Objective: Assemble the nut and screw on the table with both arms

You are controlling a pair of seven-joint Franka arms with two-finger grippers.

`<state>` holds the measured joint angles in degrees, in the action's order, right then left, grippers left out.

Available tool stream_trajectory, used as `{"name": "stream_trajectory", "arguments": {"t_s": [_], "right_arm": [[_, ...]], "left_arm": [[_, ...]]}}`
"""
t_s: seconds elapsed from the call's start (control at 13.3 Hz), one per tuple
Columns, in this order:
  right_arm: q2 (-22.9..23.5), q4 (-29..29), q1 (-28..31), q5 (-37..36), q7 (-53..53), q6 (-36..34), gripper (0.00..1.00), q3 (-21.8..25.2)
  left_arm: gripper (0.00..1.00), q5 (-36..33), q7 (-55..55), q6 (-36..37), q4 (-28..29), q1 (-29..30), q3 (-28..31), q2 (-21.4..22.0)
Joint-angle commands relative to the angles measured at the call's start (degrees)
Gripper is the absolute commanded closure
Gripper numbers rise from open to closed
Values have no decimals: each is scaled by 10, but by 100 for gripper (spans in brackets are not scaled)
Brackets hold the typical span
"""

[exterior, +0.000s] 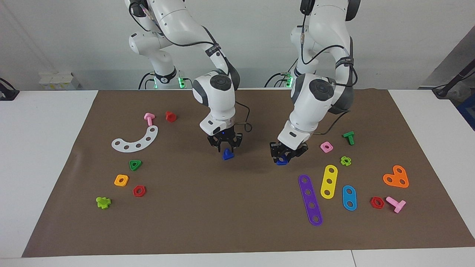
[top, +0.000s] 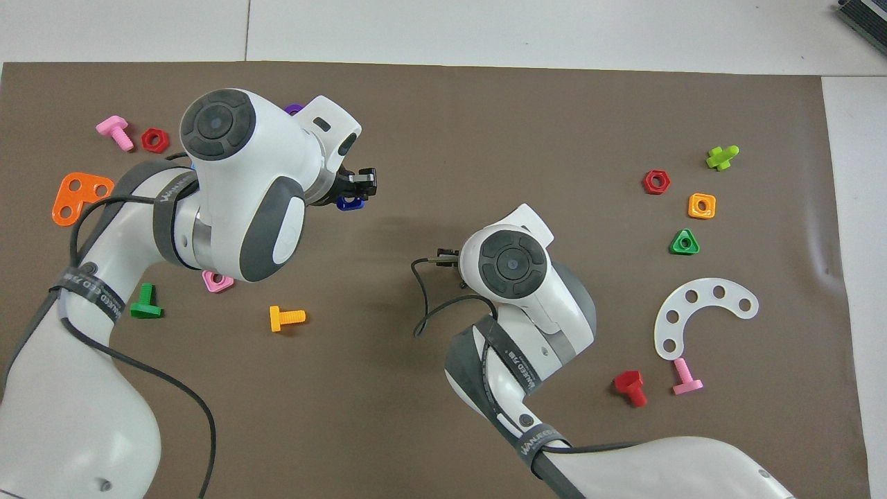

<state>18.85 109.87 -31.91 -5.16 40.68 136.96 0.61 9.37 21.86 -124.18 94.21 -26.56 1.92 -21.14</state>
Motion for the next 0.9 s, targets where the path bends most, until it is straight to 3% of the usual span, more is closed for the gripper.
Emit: {"name": "stream_trajectory", "arguments": {"t_s": [0.0,0.38,0.83], "right_arm": [[-49,0,28,-10,5,-38,7,1],[-145,2,115,19,-31,-130,4,-1],[-214,-4,228,32,-196,-221,4,0]], "left_arm": [[100,11,38,-11,-40,-37,10,-29],[100,7,86,-14,-78,-106,12,-72],[100,-1,93,-19,-67,-163,12,-84]]}}
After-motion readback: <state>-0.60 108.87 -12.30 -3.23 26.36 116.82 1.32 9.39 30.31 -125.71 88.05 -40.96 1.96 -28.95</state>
